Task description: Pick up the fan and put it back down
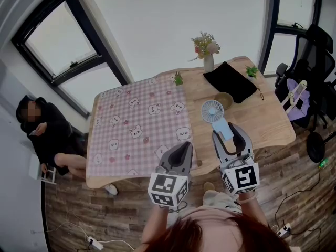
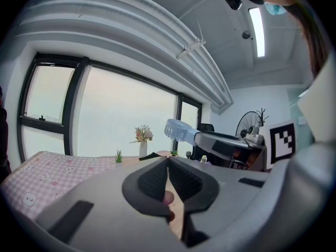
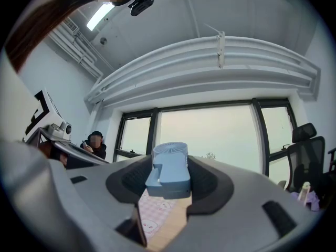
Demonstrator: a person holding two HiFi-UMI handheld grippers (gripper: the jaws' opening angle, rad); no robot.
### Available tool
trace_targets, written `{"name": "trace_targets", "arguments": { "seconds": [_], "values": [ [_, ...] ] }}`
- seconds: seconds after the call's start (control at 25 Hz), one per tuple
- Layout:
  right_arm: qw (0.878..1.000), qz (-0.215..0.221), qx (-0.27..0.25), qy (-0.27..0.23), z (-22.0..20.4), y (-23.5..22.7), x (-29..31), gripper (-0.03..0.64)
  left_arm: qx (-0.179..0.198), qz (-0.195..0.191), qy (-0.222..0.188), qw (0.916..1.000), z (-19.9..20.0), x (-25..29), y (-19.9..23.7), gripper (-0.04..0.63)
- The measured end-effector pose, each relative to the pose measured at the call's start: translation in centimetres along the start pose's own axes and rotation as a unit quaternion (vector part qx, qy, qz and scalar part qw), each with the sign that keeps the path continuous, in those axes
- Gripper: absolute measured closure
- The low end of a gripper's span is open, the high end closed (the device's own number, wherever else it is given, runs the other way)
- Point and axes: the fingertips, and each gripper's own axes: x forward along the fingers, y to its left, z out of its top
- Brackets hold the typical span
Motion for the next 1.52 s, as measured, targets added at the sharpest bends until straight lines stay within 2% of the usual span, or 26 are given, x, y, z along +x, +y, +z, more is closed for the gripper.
{"name": "trace_targets", "arguments": {
  "seconds": [0.88, 1.52],
  "values": [
    [1.0, 0.009, -0.007, 0.022, -2.3, -0.6, 2.4, 0.41, -0.01, 0.007, 0.002, 0.9999, -0.2, 2.0, 1.5, 0.581],
    [0.998, 0.024, 0.003, 0.066, -6.8, -1.6, 5.0, 0.408, -0.017, 0.019, 0.008, 0.9996, -0.5, 4.0, 2.6, 0.581]
  ]
}}
